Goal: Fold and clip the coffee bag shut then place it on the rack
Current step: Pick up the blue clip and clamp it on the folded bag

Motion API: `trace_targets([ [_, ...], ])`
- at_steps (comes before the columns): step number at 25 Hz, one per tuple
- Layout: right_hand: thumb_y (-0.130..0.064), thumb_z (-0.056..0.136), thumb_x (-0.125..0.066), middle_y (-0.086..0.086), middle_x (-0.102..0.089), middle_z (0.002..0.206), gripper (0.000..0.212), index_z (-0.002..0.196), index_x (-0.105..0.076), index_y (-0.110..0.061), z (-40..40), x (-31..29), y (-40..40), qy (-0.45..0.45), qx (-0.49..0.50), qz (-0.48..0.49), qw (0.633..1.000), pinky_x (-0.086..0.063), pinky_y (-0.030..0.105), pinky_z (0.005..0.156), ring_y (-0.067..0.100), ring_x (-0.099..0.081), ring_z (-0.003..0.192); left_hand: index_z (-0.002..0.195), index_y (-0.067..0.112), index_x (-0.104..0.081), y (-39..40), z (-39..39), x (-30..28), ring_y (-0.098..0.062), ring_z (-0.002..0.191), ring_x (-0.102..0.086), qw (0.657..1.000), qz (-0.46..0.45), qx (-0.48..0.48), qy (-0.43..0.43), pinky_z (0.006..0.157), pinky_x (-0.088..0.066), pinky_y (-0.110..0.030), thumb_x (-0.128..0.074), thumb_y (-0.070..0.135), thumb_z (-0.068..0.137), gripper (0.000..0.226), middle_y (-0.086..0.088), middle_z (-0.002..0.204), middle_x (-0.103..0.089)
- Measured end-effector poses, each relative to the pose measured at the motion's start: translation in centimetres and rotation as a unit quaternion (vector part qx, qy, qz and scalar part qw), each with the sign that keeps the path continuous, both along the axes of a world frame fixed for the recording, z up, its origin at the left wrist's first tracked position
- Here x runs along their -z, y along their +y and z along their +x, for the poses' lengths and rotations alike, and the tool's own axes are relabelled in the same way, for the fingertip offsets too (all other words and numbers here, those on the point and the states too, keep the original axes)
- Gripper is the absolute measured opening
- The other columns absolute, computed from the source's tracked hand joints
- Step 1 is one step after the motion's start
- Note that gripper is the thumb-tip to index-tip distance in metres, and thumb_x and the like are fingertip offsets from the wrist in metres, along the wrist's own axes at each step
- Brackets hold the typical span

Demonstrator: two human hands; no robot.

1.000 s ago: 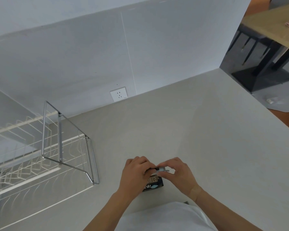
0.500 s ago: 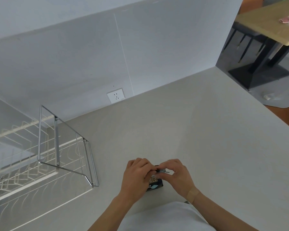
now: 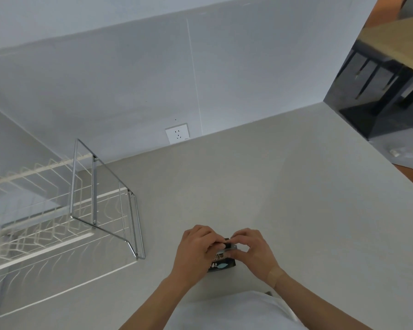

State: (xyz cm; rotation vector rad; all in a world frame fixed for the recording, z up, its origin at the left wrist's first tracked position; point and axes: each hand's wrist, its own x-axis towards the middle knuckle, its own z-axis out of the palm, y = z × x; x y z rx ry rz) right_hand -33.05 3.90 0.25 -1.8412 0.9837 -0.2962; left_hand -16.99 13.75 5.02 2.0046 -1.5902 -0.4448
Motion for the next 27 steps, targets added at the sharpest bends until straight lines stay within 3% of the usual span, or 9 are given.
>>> trace_targets([
  [3, -0.038, 0.072, -0.079, -0.022, -0.061, 0.104, 0.023, 0.094, -0.073, -0.036, -0.5, -0.2, 0.0, 0.029, 0.012, -0.017, 0.999, -0.036, 0.010, 0.082, 0.003, -0.048, 0.105, 0.095, 0.033, -0.070, 1.4, 1.1, 0.6, -0.003, 0.092, -0.052, 0.999, 0.012, -0.052, 0.004, 0.084, -0.040, -0.024, -0.071, 0.034, 0.082, 0.014, 0.018, 0.091, -0.064],
  [8, -0.038, 0.073, -0.078, -0.028, -0.059, 0.108, 0.032, 0.099, -0.065, -0.051, 0.6, -2.4, 0.5, -0.003, -0.032, -0.071, 0.997, -0.036, 0.009, 0.089, -0.006, -0.046, 0.110, 0.105, 0.031, -0.070, 5.9, 2.9, 1.8, -0.005, 0.097, -0.056, 0.985, 0.010, -0.145, 0.096, 0.085, -0.051, -0.029, -0.077, 0.030, 0.078, 0.028, 0.017, 0.099, -0.063],
  [11, -0.037, 0.074, -0.077, -0.024, -0.064, 0.102, 0.023, 0.097, -0.073, -0.040, 2.7, -3.7, 0.8, -0.004, -0.092, -0.139, 0.986, -0.042, 0.017, 0.089, 0.000, -0.050, 0.105, 0.104, 0.030, -0.071, 6.8, 3.0, 1.9, -0.007, 0.096, -0.061, 0.974, -0.014, -0.171, 0.150, 0.084, -0.053, -0.033, -0.077, 0.029, 0.078, 0.027, 0.013, 0.099, -0.066],
  [14, -0.042, 0.076, -0.074, -0.017, -0.070, 0.088, 0.019, 0.093, -0.076, -0.034, 4.6, -4.7, 1.3, -0.010, -0.156, -0.219, 0.963, -0.050, 0.029, 0.077, 0.009, -0.055, 0.092, 0.102, 0.031, -0.072, 6.6, 2.8, 1.8, -0.006, 0.094, -0.061, 0.964, -0.035, -0.181, 0.191, 0.083, -0.051, -0.030, -0.077, 0.027, 0.078, 0.025, 0.012, 0.097, -0.067],
  [18, -0.043, 0.078, -0.068, -0.013, -0.071, 0.078, 0.018, 0.091, -0.075, -0.032, 6.1, -5.0, 1.9, -0.012, -0.204, -0.277, 0.939, -0.052, 0.030, 0.063, 0.010, -0.057, 0.078, 0.100, 0.034, -0.073, 6.1, 2.7, 1.8, -0.003, 0.091, -0.060, 0.958, -0.028, -0.185, 0.219, 0.080, -0.049, -0.024, -0.075, 0.030, 0.080, 0.021, 0.013, 0.096, -0.067],
  [21, -0.029, 0.076, -0.077, -0.014, -0.070, 0.077, 0.012, 0.088, -0.075, -0.029, 6.5, -4.9, 2.1, -0.003, -0.211, -0.275, 0.938, -0.053, 0.031, 0.062, 0.011, -0.058, 0.077, 0.097, 0.031, -0.074, 6.1, 2.9, 2.0, -0.001, 0.088, -0.058, 0.956, -0.036, -0.197, 0.213, 0.080, -0.049, -0.025, -0.075, 0.030, 0.080, 0.018, 0.011, 0.094, -0.068],
  [27, -0.023, 0.081, -0.073, -0.022, -0.065, 0.077, 0.010, 0.080, -0.072, -0.033, 6.5, -4.8, 2.3, 0.008, -0.166, -0.189, 0.968, -0.048, 0.026, 0.068, 0.005, -0.054, 0.083, 0.094, 0.031, -0.074, 6.0, 2.4, 2.5, -0.001, 0.088, -0.058, 0.944, -0.057, -0.216, 0.244, 0.077, -0.045, -0.021, -0.075, 0.028, 0.079, 0.015, 0.012, 0.092, -0.068],
])
